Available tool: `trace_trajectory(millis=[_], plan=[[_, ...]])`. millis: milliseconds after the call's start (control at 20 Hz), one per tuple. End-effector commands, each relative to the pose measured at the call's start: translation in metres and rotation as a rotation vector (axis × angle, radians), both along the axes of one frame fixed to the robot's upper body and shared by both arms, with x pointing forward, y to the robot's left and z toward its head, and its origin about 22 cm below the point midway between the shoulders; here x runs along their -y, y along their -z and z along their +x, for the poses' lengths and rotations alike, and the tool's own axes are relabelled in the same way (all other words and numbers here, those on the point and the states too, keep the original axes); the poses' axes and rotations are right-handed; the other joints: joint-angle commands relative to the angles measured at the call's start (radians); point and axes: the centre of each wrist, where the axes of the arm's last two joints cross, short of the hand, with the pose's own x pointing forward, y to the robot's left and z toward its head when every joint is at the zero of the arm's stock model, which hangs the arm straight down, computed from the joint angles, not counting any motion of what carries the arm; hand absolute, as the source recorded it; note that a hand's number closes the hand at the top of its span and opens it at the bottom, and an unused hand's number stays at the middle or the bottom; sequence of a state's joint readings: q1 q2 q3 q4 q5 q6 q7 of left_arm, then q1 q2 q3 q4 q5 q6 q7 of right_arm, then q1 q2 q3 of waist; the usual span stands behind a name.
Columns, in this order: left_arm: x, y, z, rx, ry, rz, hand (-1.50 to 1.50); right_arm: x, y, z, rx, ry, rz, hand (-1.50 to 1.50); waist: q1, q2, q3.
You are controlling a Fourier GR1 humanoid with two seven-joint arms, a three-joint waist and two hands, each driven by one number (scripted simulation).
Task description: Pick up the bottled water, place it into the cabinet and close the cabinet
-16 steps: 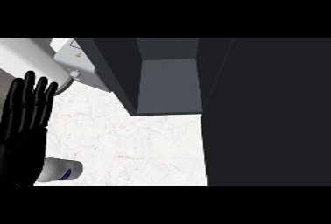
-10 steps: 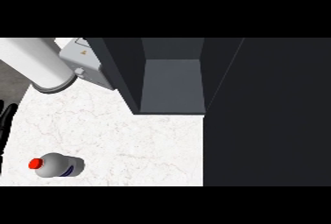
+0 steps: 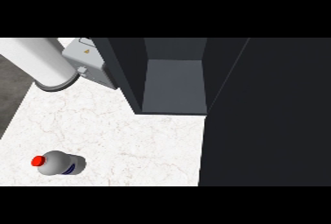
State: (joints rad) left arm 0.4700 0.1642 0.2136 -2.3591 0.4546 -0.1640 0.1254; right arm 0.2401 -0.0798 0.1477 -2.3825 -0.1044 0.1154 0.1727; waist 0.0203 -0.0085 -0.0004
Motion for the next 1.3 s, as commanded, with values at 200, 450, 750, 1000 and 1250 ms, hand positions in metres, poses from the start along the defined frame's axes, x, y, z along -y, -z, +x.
trace_trajectory(millis=[200, 450, 750, 1000, 1250], plan=[[0.012, -0.035, -0.038, 0.031, 0.063, -0.092, -1.5, -0.007, -0.031, -0.029, 0.018, -0.015, 0.021, -1.5, 0.002, 0.0, 0.0], [0.014, -0.039, -0.042, 0.017, 0.02, -0.093, -1.5, -0.016, -0.028, -0.039, -0.026, -0.028, 0.014, -1.5, -0.01, -0.003, 0.001], [0.011, -0.039, -0.051, 0.002, 0.006, -0.07, -1.5, -0.016, -0.037, -0.04, -0.013, -0.011, 0.023, -1.5, -0.005, -0.004, 0.001], [0.011, -0.036, -0.054, -0.019, 0.011, -0.078, -1.5, -0.019, -0.042, -0.043, -0.019, -0.021, 0.02, -1.5, -0.004, -0.004, 0.001], [0.002, -0.027, -0.036, -0.032, -0.022, -0.069, -1.5, -0.023, -0.055, -0.043, 0.005, -0.034, 0.054, -1.5, -0.014, 0.004, 0.0]])
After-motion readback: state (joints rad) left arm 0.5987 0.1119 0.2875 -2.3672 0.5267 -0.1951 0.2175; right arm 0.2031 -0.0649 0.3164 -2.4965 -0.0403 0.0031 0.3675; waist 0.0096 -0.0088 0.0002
